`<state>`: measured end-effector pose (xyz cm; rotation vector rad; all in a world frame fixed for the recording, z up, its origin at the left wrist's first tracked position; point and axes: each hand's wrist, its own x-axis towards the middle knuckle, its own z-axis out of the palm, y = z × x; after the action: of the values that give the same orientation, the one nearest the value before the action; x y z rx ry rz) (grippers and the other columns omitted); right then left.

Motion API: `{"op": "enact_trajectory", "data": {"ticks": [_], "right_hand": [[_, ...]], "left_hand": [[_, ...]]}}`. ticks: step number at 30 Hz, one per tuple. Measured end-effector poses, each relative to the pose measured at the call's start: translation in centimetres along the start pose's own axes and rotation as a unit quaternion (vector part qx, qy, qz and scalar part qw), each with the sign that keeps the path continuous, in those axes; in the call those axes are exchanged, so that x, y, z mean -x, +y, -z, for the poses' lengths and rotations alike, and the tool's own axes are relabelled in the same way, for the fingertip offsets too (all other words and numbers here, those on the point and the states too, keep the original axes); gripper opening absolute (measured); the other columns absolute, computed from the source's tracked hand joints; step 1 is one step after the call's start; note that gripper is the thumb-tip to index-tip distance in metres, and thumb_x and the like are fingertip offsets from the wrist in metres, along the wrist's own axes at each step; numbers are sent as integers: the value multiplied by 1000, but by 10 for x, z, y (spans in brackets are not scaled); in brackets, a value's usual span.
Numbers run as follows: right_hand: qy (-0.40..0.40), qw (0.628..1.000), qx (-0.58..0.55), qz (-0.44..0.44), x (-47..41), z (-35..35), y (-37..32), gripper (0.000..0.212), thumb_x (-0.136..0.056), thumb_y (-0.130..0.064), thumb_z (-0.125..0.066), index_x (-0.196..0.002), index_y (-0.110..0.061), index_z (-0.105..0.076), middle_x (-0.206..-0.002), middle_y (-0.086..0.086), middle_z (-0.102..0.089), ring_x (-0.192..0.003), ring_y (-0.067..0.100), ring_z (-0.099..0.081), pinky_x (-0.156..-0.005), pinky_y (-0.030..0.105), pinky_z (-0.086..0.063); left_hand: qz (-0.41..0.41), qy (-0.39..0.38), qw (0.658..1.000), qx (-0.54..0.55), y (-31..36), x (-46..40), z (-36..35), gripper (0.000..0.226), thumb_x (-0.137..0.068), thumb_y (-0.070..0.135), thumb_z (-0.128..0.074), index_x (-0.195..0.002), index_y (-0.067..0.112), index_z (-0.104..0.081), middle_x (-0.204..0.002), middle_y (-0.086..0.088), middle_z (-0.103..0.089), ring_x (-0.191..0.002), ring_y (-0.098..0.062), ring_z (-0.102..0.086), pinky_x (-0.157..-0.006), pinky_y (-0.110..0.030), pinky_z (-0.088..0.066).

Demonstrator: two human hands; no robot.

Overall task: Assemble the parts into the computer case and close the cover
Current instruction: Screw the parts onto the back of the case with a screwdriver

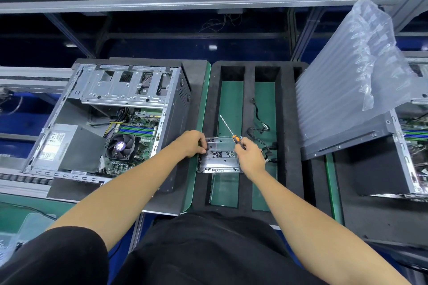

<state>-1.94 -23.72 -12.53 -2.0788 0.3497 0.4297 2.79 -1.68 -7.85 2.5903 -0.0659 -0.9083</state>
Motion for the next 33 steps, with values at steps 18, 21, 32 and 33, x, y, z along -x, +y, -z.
{"op": "enact_trajectory", "data": {"ticks": [18,21,32,33], "right_hand": [[8,1000,22,1,-1,-2,1,19,-93,-30,-49,-77,-20,-46,-62,-6,-52,-56,17,-43,-59,33,-35],[8,1000,21,0,-1,-2,2,19,-94,-29,-49,-81,-16,-49,-64,-4,-53,-58,18,-44,-60,33,-35],[3,1000,13,4,-1,-1,2,19,-94,-27,-49,-79,-16,-48,-64,-4,-51,-58,18,-42,-59,34,-35],[4,1000,11,4,-1,-1,2,19,-94,-27,-49,-77,-19,-46,-64,-5,-50,-58,18,-42,-60,34,-35]], "left_hand": [[11,-64,991,-114,4,11,-11,10,-81,16,-82,-80,21,-73,-94,5,-73,-95,-17,-67,-85,-39,-57],[13,-65,994,-87,5,9,-13,3,-86,12,-72,-87,13,-75,-96,2,-74,-92,-15,-65,-81,-32,-55],[28,-40,999,21,4,3,-8,6,-93,18,-71,-90,19,-75,-90,12,-68,-87,-9,-61,-76,-23,-44],[26,-25,999,22,4,3,-8,6,-93,18,-72,-87,20,-72,-87,12,-66,-87,-10,-59,-75,-23,-42]]}}
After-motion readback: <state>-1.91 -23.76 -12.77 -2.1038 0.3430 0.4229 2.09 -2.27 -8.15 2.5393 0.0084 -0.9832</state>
